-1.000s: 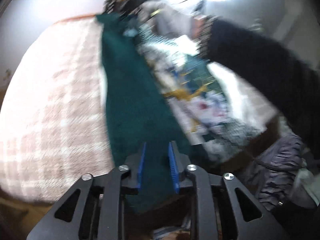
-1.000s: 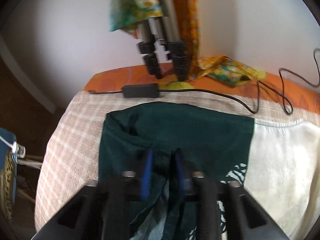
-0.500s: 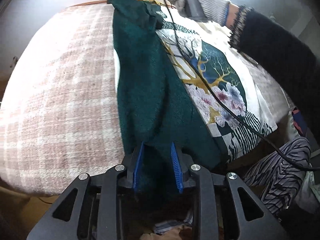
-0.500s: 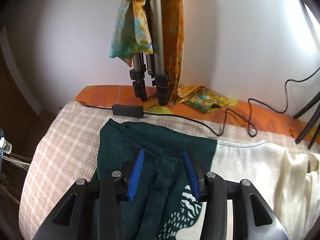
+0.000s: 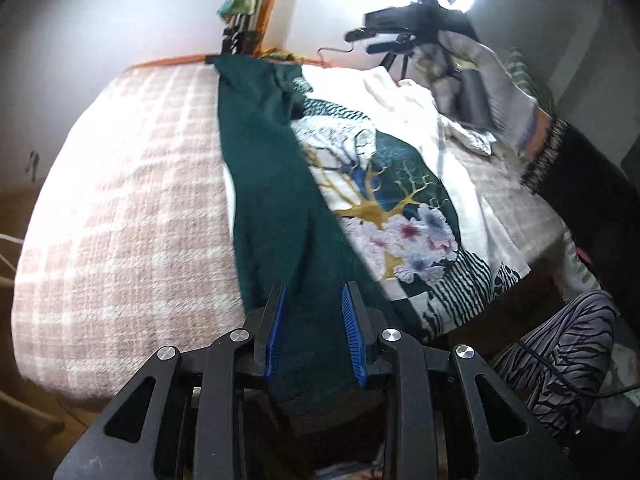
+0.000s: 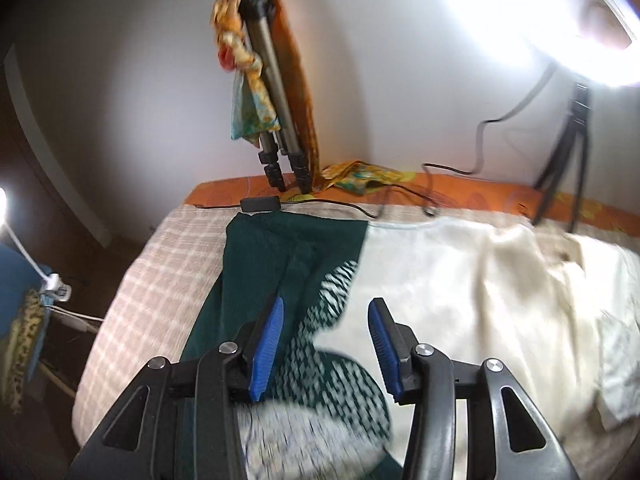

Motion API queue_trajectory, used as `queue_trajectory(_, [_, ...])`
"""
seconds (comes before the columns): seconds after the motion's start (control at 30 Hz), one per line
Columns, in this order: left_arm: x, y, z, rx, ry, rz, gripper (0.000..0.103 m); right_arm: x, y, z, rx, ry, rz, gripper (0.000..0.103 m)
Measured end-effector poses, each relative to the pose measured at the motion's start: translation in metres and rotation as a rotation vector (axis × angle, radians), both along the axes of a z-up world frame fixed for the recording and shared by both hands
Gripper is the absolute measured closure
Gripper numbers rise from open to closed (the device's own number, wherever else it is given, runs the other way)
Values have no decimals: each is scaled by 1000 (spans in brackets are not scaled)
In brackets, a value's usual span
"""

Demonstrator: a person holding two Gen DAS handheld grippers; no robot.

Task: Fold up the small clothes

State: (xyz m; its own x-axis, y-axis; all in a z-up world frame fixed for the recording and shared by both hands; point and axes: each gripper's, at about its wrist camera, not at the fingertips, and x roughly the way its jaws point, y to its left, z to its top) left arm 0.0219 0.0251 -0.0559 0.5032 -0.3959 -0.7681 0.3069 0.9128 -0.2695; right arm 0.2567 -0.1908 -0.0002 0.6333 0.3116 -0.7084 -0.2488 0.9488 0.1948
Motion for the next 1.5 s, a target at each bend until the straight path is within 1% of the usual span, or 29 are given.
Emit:
queue_trajectory(0.1, [-6,-17,2,-2,-39,-15,77,-28,-33,12,41,-8,-3,52])
queue_trajectory(0.17, [-11,-33,1,-1,-54,-28,77,-44,-54,20,55,-19,3,50])
queue_trajectory(0.27, [-17,-67,0,29,-84,-79,77,-63,-83,27,70,-31,14,47])
queue_trajectory(0.37, [-25,-107,2,71,-123,-155,76,-80,-114,37,75,-45,10,43])
queue_trajectory(0.4, [-27,-122,3,88,-140,-186,69,-84,-124,40,76,-49,4,40])
queue_trajectory(0.47, [-33,-148,6,107,-177,-228,55,-91,-143,44,84,-53,-5,38])
queue_trajectory(0.53, [-39,-172,9,111,-210,-274,53,-96,-166,47,106,-52,-13,37])
queue_trajectory(0.6, [-44,-201,8,116,-225,-326,40,-99,-186,48,132,-49,-25,32])
queue_trajectory(0.7, [-48,-238,2,133,-232,-394,39,-104,-220,42,196,-33,-31,22])
queue_trajectory(0.77, [-52,-260,-4,143,-227,-449,39,-109,-241,37,223,-28,-41,18])
queue_trajectory(0.87, [-56,-290,-16,205,-240,-517,39,-116,-267,29,231,-23,-63,14])
queue_trajectory(0.9, [-56,-298,-20,217,-240,-537,39,-118,-275,27,229,-18,-71,10])
queue_trajectory(0.93, [-56,-306,-24,234,-238,-552,39,-119,-281,25,225,-15,-79,8])
queue_trajectory(1.07, [-54,-328,-39,312,-243,-564,39,-126,-308,19,240,-17,-105,7])
queue_trajectory(1.13, [-51,-333,-45,354,-248,-553,39,-126,-319,16,262,-18,-110,7])
queue_trajectory(1.23, [-48,-338,-50,393,-249,-531,39,-125,-327,13,284,-18,-115,7])
queue_trajectory(1.37, [-41,-339,-52,381,-241,-526,40,-121,-327,7,301,-14,-110,7])
queue_trajectory(1.43, [-40,-338,-50,352,-233,-519,47,-117,-324,4,302,-10,-104,7])
queue_trajectory(1.47, [-38,-336,-48,335,-226,-510,52,-116,-323,2,302,-7,-101,7])
queue_trajectory(1.5, [-36,-334,-47,306,-216,-504,56,-113,-320,0,301,-4,-95,7])
